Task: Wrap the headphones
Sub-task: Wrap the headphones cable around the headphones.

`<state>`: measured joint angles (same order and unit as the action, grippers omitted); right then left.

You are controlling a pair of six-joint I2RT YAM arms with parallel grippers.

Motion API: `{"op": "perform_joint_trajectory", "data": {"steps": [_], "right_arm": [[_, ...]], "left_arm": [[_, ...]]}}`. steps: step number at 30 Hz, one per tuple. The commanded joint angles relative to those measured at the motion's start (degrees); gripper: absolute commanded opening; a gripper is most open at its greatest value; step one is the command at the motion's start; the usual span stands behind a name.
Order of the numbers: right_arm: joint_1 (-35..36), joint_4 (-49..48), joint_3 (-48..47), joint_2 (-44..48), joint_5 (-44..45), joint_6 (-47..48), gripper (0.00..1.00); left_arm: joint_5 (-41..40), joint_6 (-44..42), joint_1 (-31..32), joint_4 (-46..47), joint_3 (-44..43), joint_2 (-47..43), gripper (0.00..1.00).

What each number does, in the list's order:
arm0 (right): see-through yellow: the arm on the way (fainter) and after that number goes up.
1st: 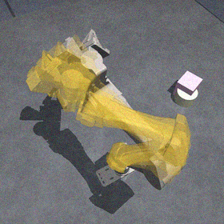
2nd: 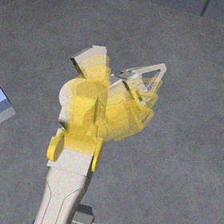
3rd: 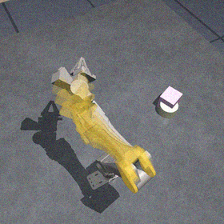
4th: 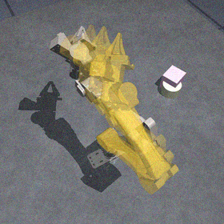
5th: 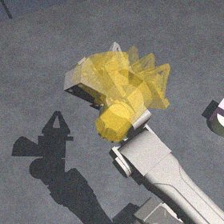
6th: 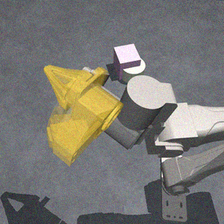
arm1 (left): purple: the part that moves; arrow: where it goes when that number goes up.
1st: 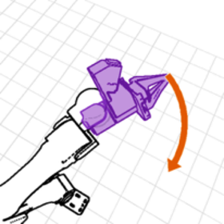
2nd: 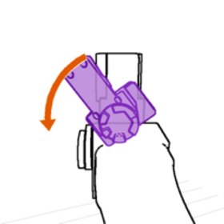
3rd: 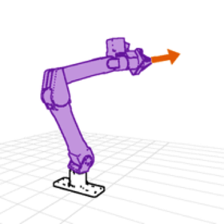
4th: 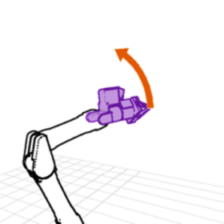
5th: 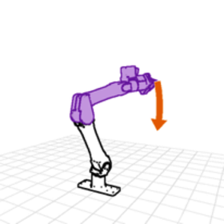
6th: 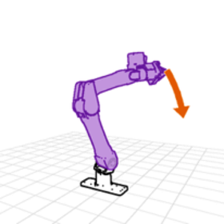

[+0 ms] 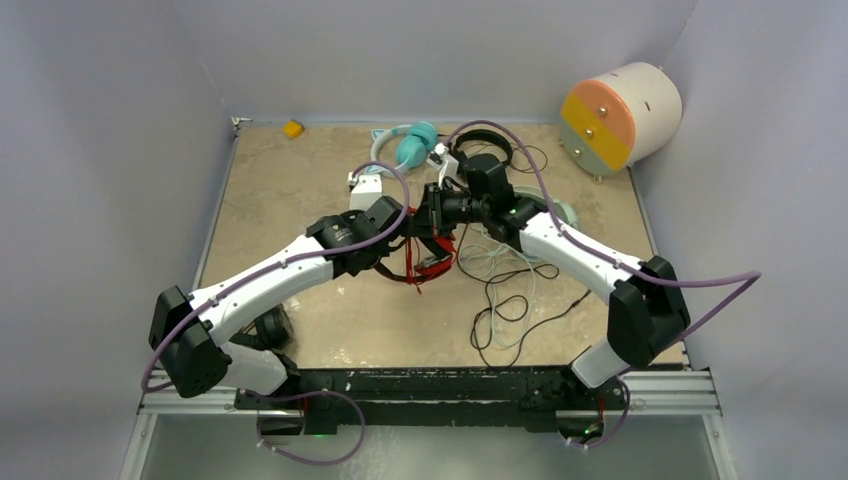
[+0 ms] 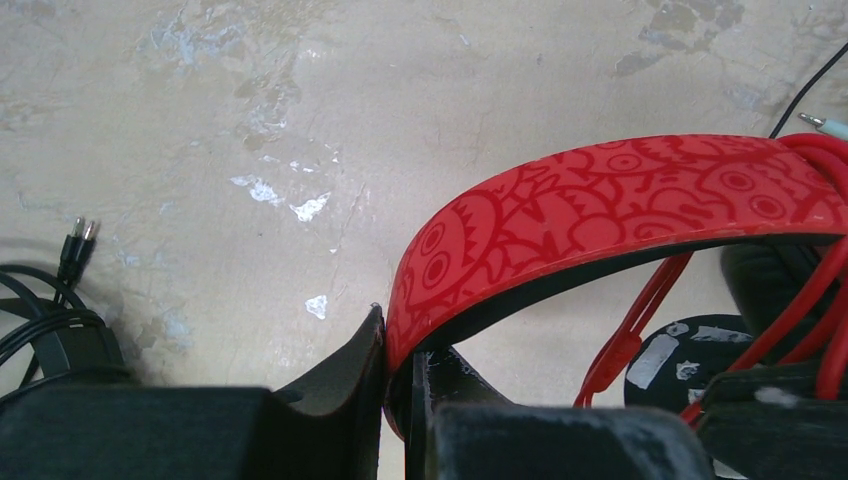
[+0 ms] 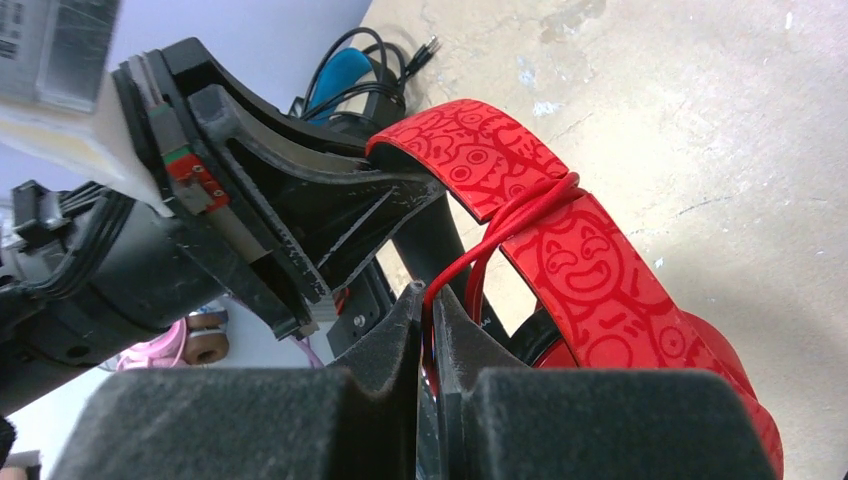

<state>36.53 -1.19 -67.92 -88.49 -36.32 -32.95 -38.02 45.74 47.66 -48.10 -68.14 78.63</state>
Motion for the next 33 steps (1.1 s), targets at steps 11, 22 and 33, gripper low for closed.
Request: {"op": "perform_joint_trajectory", "data": {"steps": [11, 22, 33], "right_arm": [[3.6, -3.6, 3.5, 0.6, -3.4, -1.4, 0.07], [5.0, -4.3, 6.6, 2.3, -2.4, -1.6, 0.08], [6.3, -5.1, 8.7, 1.9, -1.5, -1.5, 0.07]], "left_arm": [[0.8, 5.2, -1.8, 8.3, -1.3, -2.5, 0.00], [8.8, 7.6, -8.1, 10.8, 0.0, -4.3, 0.00], [10.5, 9.6, -10.4, 10.7, -0.1, -5.0, 0.00]]}}
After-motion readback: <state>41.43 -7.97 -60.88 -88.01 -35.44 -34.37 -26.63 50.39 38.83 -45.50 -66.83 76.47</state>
